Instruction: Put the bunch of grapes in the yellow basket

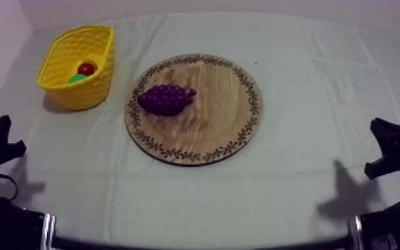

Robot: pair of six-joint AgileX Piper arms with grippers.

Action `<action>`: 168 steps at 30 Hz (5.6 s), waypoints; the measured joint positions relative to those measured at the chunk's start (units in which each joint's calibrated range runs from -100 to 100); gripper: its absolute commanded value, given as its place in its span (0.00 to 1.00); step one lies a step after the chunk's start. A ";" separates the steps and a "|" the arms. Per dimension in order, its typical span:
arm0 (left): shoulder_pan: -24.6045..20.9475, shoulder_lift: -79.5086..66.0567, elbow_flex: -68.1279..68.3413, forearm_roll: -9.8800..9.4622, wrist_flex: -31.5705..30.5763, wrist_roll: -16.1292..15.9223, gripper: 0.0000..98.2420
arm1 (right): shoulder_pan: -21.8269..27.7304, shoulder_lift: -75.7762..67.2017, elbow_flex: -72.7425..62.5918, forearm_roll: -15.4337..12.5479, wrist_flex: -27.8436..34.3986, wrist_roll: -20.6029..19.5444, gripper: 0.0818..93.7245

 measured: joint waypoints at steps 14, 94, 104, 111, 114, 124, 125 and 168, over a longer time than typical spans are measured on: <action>3.51 0.00 0.00 -1.38 0.12 6.23 0.00 | 0.00 0.00 0.00 0.00 0.00 0.00 0.00; 32.41 106.67 -98.81 -3.84 41.97 -7.63 0.00 | 0.00 0.00 0.00 0.00 0.00 -0.03 0.00; 31.87 110.45 -99.23 -3.06 42.32 -8.58 0.07 | 0.00 0.00 0.00 0.00 0.00 -0.03 0.00; 31.08 110.47 -99.12 -3.04 45.39 -8.59 0.58 | 0.00 0.00 0.00 0.00 0.00 -0.03 0.00; 30.71 109.95 -98.46 -2.97 48.11 -9.50 0.82 | 0.00 0.00 0.00 0.00 0.00 -0.03 0.00; 30.47 107.45 -95.23 -2.89 54.25 -13.18 0.97 | 0.00 0.00 0.00 0.00 0.00 -0.03 0.00; 30.47 107.33 -94.70 -2.78 54.25 -13.41 0.98 | 0.00 0.00 0.00 0.00 0.00 -0.03 0.00; 30.87 129.58 -83.21 -3.14 16.38 -15.26 0.92 | 0.00 0.00 0.00 0.00 0.00 -0.03 0.00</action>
